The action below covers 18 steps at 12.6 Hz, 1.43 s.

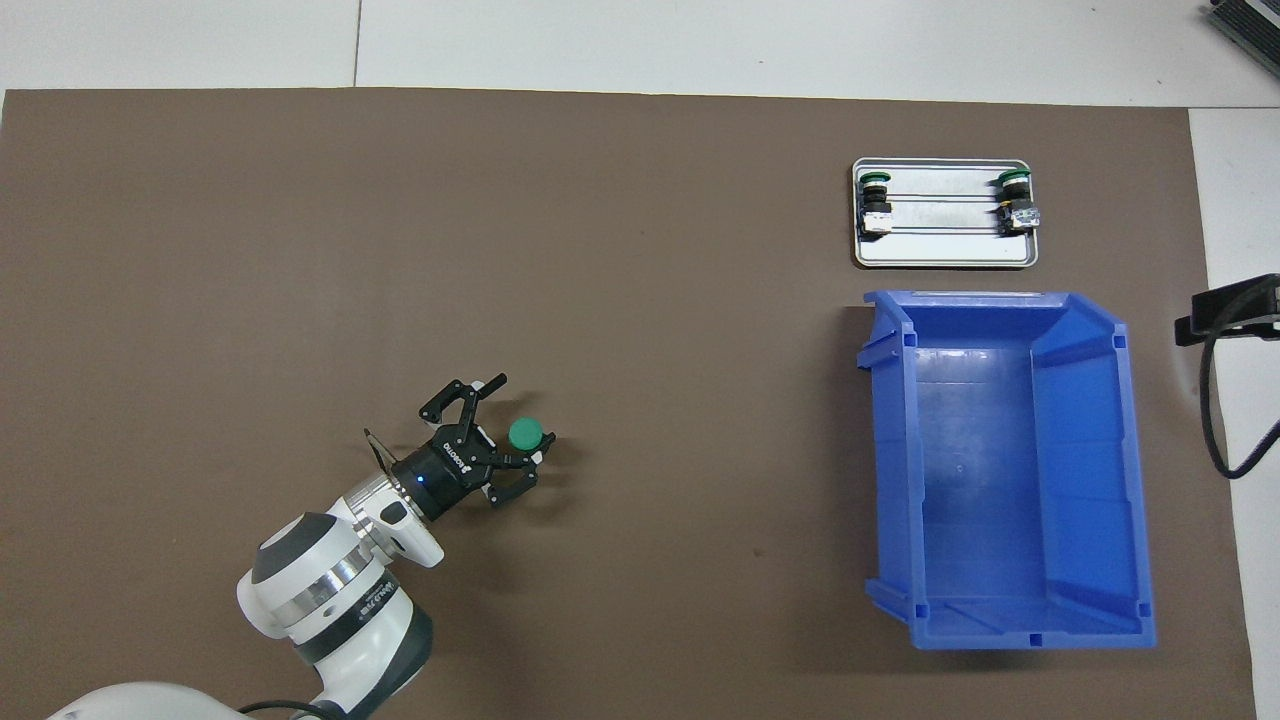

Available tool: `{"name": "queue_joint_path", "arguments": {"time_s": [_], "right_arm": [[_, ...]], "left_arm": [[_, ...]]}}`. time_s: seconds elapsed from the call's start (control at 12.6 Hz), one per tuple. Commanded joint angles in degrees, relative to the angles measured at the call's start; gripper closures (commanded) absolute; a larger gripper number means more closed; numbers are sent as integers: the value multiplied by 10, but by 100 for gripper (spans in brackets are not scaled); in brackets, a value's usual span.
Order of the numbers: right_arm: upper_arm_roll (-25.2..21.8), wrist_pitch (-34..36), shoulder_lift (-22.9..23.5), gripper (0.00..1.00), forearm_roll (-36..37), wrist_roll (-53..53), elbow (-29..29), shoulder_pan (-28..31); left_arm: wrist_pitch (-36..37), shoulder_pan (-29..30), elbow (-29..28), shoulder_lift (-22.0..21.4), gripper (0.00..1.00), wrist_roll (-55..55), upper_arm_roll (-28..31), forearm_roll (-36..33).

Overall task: Place and press button with both arms
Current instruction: 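Open the left gripper to release the green cap on the table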

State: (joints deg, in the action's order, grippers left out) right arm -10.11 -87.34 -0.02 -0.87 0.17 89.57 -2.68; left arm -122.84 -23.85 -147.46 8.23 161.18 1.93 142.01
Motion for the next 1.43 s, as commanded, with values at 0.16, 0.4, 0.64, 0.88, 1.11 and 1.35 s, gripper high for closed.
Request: {"name": "queue_joint_path", "arguments": {"time_s": [0.16, 0.4, 0.64, 0.88, 1.11, 1.35], "right_arm": [[2, 8, -8, 0, -5, -5, 4, 2], [2, 8, -7, 0, -5, -5, 4, 2], [2, 8, -7, 0, -5, -5, 4, 2], [2, 8, -7, 0, -5, -5, 5, 2], [2, 8, -7, 0, -5, -5, 5, 2], [2, 8, -7, 0, -5, -5, 5, 2]], "left_arm": [[-30, -36, -15, -1, 0, 116, 5, 27], [-39, -45, -18, -2, 0, 109, 6, 25], [-40, -32, -18, -11, 0, 71, 7, -26], [-38, 7, -15, -12, 0, 36, 7, -101], [-38, 27, -14, -17, 0, 11, 8, -140], [-38, 29, -16, -19, 0, -12, 7, -140]]}}
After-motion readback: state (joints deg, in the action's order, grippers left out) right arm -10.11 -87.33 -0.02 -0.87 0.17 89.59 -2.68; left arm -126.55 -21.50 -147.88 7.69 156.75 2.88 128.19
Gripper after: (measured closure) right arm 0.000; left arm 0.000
